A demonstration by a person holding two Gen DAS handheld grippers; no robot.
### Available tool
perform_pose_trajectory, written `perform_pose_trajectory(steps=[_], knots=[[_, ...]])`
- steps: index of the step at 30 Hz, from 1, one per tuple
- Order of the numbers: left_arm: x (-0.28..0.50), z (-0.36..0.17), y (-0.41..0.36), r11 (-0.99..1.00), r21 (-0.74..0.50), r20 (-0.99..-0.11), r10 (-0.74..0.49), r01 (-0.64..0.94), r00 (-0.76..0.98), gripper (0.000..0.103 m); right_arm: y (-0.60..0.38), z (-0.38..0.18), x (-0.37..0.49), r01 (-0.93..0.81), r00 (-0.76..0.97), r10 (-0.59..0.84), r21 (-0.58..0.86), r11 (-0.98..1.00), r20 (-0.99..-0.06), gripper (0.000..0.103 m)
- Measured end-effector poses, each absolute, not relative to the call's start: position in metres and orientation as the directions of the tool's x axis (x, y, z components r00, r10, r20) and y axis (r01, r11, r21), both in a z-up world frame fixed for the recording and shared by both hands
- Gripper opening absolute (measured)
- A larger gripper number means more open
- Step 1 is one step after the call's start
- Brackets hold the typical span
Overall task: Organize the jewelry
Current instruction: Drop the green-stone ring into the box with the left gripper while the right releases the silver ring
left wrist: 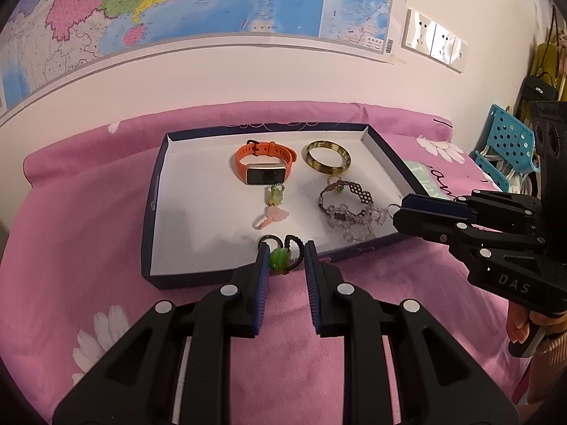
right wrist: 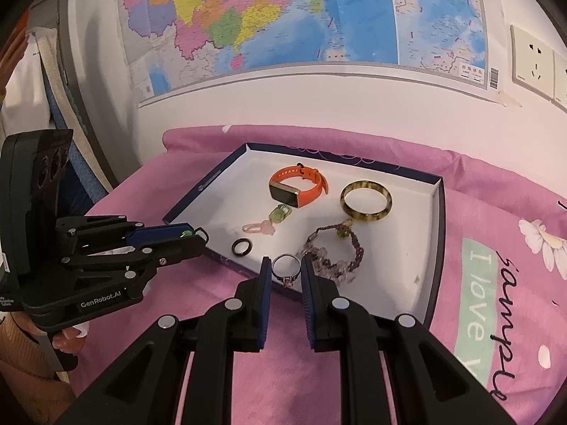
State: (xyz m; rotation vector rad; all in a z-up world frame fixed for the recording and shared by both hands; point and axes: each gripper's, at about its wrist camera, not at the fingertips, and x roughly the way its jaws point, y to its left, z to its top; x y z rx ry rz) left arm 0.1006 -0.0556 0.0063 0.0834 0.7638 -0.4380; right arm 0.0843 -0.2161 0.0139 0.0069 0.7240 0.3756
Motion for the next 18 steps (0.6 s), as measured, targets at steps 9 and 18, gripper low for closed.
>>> perform_pose_trajectory(steps=[9,18], knots=[[0.119,0.006,-0.060,0.915,-0.081,-0.683,-0.340,0.396,0.646,0.020,-0.215,0.012,0.100,-0.324,0.680,0.328,0.133,0.937,-0.656,0.015],[0.138,-0.003,-0.063,0.924,-0.073,-0.697,-0.316,0.375,0.643,0.020,-0.214,0.003,0.118,-0.310,0.667,0.310,0.126,0.942,-0.677,0.015]])
